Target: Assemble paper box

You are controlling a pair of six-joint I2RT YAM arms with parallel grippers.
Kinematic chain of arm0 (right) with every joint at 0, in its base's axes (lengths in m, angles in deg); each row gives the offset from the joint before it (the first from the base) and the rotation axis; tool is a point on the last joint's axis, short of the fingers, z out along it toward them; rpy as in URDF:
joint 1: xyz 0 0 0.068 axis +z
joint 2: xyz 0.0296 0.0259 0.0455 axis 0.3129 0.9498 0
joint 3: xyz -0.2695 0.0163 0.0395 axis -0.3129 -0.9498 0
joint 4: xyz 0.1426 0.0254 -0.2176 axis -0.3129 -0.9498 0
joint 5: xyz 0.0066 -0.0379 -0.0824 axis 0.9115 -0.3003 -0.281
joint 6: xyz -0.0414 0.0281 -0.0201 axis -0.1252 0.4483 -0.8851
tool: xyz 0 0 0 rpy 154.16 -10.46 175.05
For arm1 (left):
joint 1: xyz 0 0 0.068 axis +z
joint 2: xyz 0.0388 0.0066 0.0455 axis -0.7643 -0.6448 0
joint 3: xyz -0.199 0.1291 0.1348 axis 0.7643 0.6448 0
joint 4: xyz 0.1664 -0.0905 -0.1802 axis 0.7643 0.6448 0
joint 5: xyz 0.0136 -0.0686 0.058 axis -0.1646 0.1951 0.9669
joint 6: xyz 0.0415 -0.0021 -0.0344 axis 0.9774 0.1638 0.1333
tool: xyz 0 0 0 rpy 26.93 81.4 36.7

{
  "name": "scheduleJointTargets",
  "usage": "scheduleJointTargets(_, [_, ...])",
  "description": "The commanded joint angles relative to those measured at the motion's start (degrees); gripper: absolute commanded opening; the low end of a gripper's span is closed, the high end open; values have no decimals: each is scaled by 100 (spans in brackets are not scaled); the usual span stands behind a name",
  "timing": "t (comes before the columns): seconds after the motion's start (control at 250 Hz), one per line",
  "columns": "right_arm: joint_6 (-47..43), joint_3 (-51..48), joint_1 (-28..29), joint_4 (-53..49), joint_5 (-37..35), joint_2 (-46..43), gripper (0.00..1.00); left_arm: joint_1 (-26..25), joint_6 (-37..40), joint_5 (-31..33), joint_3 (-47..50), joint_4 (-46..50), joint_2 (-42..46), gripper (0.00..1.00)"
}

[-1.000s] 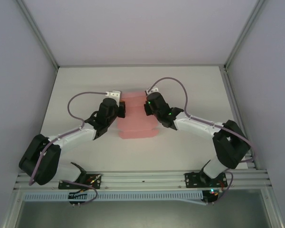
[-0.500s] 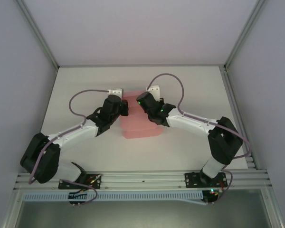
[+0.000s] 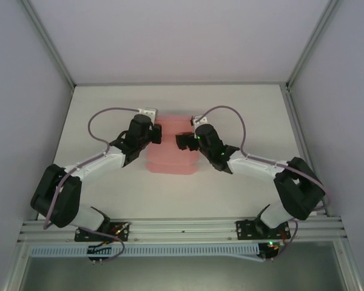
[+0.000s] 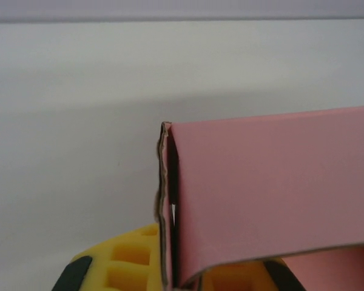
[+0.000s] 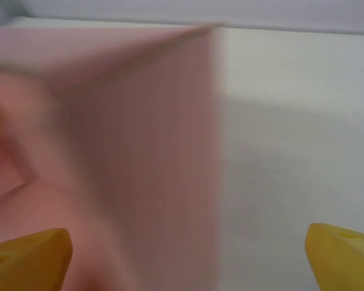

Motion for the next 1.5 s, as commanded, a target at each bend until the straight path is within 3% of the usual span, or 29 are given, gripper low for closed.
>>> scheduleJointTargets(0.0, [-11, -316, 43, 1055, 1131, -803, 100, 35, 790, -326, -421, 163, -138, 0])
scheduleJointTargets(0.18, [671, -612, 6, -190, -57, -1969, 100, 154, 3004, -922, -1337, 1551, -554, 0])
scheduleJointTargets(0.311, [1223, -890, -49, -1100, -1152, -2789, 100, 113, 4951, -1892, -2456, 3703, -1110, 1])
scheduleJointTargets(0.355, [1535, -1070, -54, -1328, -1546, -3078, 100, 73, 5489, -1951, -2866, 4312, -1317, 2])
scheduleJointTargets(0.615, [2611, -2183, -410, -1891, -2348, -4625, 100, -344, 6646, -846, -4310, 5465, -2508, 0])
scheduleJointTargets(0.838, [2681, -2283, -506, -2449, -2346, -4977, 100, -748, 7113, -395, -5071, 5850, -3506, 0])
scheduleJointTargets(0.926, [2648, -2184, -509, -2680, -2373, -4916, 100, -838, 7065, -181, -5343, 5996, -3912, 7])
scheduleJointTargets(0.974, [2608, -2140, -512, -2749, -2363, -4881, 100, -880, 7019, -63, -5440, 6026, -4092, 23])
scheduleJointTargets(1.034, [2577, -2112, -514, -2777, -2365, -4838, 100, -942, 6964, 39, -5572, 6052, -4273, 26])
scheduleJointTargets(1.074, [2517, -2091, -514, -2785, -2347, -4812, 100, -991, 6972, -5, -5665, 6102, -4340, 39])
scheduleJointTargets(1.13, [2421, -2032, -520, -2867, -2330, -4784, 100, -1033, 6971, -52, -5735, 6102, -4324, 49])
scheduleJointTargets(1.17, [2346, -1978, -520, -2916, -2321, -4767, 100, -1042, 6977, -118, -5765, 6077, -4270, 65])
scheduleJointTargets(1.306, [1910, -1876, -532, -2844, -2116, -4706, 100, -1052, 6972, -384, -5762, 5885, -3892, 85])
scheduleJointTargets(1.342, [1729, -1854, -531, -2752, -1974, -4660, 100, -1041, 6952, -455, -5700, 5760, -3734, 99])
scheduleJointTargets(1.497, [797, -1576, -527, -2394, -1074, -4107, 100, -956, 6485, -735, -4851, 4466, -2647, 100])
